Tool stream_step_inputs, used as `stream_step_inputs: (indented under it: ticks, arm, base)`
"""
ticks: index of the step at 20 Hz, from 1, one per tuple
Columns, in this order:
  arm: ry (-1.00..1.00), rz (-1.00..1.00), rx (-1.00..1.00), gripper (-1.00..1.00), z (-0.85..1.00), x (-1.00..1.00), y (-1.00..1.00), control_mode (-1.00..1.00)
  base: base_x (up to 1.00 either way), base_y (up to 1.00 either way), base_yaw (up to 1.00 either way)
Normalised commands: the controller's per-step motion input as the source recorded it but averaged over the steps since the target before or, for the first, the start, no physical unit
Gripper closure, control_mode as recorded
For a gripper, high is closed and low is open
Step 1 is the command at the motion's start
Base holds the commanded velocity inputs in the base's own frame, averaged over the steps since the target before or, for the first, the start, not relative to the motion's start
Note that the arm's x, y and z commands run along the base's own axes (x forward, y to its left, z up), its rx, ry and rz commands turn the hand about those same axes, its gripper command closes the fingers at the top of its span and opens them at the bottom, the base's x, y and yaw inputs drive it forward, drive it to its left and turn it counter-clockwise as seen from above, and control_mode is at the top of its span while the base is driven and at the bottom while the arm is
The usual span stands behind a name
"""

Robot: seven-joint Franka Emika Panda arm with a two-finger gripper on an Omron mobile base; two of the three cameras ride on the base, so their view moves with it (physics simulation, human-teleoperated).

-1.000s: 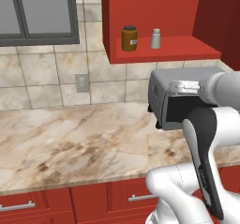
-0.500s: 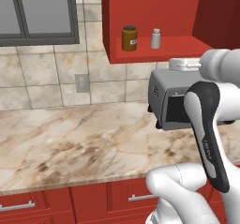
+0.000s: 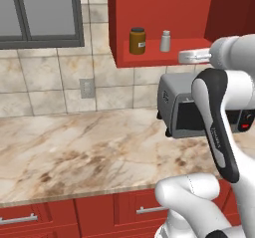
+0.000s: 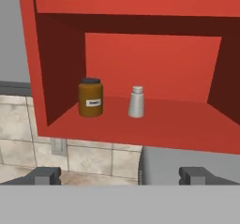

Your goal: Collect the turmeric, mayonnaise, and shaker from the cabinet and place them next to the stove.

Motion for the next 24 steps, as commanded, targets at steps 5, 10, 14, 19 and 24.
stream_step_inputs:
  ticks: [5,10,14,19,24]
  arm:
    - [-0.04,0.0,-0.02,-1.0,0.0,0.19,0.0,-1.0]
    - [0.01,0.0,0.0,-1.0,0.0,0.03,0.0,-1.0]
    - [0.0,0.0,0.0,-1.0,0.0,0.04,-0.01,-1.0]
    - [0.06,0.0,0.0,-1.0,0.0,0.31,-0.02,-1.0]
    - [0.08,0.0,0.0,-1.0,0.0,0.53,-0.05,-1.0]
  base:
    - [0.0,0.0,0.0]
    - [0.0,0.0,0.0]
    - [0.0,0.0,0.0]
    - [0.0,0.0,0.0]
    - [0.0,0.0,0.0]
